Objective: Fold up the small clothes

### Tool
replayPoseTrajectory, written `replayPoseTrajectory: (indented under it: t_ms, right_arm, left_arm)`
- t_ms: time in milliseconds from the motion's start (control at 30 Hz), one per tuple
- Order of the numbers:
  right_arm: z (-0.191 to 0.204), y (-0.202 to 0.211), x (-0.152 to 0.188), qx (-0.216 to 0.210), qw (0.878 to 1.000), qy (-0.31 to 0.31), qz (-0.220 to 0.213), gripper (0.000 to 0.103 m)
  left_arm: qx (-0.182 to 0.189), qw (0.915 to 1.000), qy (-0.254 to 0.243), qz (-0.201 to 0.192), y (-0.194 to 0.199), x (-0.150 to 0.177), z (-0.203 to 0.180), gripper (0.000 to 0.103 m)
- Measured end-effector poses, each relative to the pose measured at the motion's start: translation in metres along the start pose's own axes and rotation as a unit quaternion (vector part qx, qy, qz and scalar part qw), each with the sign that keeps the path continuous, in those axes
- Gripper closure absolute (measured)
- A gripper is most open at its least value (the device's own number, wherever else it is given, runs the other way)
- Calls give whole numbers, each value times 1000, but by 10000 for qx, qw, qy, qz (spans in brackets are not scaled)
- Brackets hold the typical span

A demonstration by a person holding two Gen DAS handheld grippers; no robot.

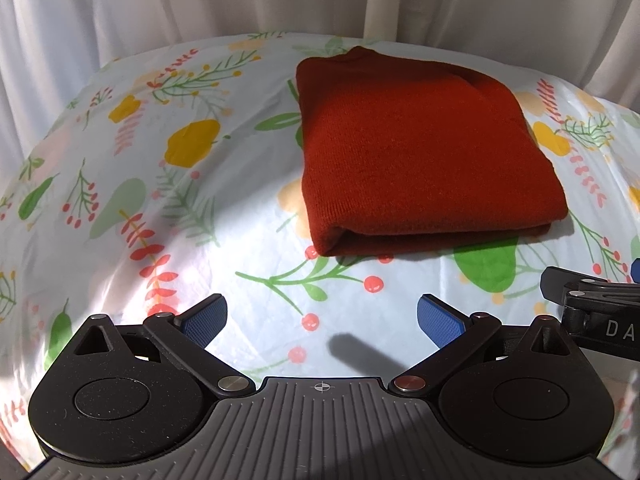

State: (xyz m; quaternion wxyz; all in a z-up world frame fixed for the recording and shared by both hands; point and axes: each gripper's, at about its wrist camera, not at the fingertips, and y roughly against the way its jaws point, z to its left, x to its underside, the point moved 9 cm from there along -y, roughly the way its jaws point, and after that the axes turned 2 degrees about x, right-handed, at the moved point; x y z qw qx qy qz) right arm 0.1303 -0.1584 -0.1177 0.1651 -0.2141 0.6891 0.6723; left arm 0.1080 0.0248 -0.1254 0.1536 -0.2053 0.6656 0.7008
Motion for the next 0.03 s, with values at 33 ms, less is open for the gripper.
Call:
replayPoseTrajectory:
  t_ms: [33]
  right_arm:
    - [0,0,0,-4,10000,-2,-4,4]
  left_arm:
    - [-6,10000,-6,3,0,0,0,0]
